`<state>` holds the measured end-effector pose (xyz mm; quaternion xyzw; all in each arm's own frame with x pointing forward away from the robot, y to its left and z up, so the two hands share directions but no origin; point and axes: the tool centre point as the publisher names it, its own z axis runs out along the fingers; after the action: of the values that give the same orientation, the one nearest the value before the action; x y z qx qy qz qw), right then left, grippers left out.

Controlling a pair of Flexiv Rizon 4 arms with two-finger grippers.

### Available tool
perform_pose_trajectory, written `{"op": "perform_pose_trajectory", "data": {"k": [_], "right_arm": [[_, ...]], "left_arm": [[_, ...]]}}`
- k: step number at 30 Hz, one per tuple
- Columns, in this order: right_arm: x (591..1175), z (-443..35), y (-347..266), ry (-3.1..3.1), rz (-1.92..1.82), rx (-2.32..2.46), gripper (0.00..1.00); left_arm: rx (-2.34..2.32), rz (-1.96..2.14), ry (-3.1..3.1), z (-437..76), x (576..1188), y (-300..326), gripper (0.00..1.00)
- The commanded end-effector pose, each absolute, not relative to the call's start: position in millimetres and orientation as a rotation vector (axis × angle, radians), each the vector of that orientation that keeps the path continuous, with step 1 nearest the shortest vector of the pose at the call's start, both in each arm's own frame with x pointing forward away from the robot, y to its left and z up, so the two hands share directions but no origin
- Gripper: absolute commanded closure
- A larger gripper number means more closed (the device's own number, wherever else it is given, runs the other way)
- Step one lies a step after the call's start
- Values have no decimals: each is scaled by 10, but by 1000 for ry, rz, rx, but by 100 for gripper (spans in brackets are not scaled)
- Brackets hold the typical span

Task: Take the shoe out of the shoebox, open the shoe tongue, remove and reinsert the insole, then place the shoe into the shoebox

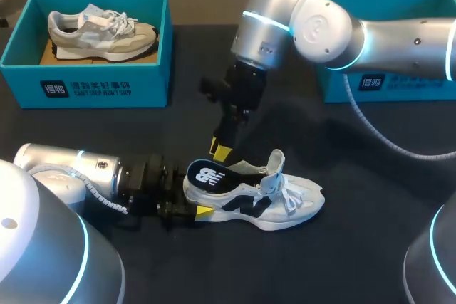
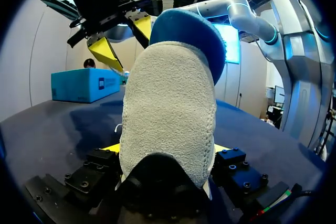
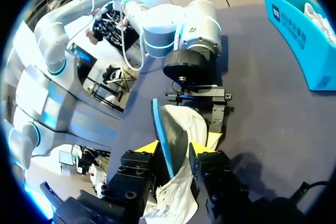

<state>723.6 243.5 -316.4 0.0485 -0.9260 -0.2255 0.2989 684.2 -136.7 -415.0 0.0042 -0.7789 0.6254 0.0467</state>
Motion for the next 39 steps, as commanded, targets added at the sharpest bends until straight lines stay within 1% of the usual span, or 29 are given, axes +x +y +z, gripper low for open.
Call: {"op": "perform_pose_trajectory", "data": {"k": [1, 3, 6, 18, 20, 22, 39], "right_arm": [[7203, -3176, 2416, -2461, -609, 120, 64], [7192, -3174, 2413, -2460, -615, 119, 63], [7172, -3172, 2399, -2457, -623, 120, 58], [7123, -3141, 2445, -2437, -636, 128, 57], [7113, -3149, 2448, -2432, -638, 128, 55], [7102, -3153, 2450, -2431, -639, 128, 51], [6991, -3165, 2459, -2403, -640, 126, 54]], "left_arm": [[17, 1908, -2381, -4146, 6839, -1371, 100], [17, 1908, -2381, -4146, 6839, -1371, 100], [17, 1908, -2381, -4146, 6839, -1371, 100], [17, 1908, -2381, -4146, 6839, -1371, 100], [17, 1908, -2381, -4146, 6839, -1371, 100], [17, 1908, -2381, -4146, 6839, -1371, 100], [17, 1908, -2381, -4146, 6839, -1371, 100]]}}
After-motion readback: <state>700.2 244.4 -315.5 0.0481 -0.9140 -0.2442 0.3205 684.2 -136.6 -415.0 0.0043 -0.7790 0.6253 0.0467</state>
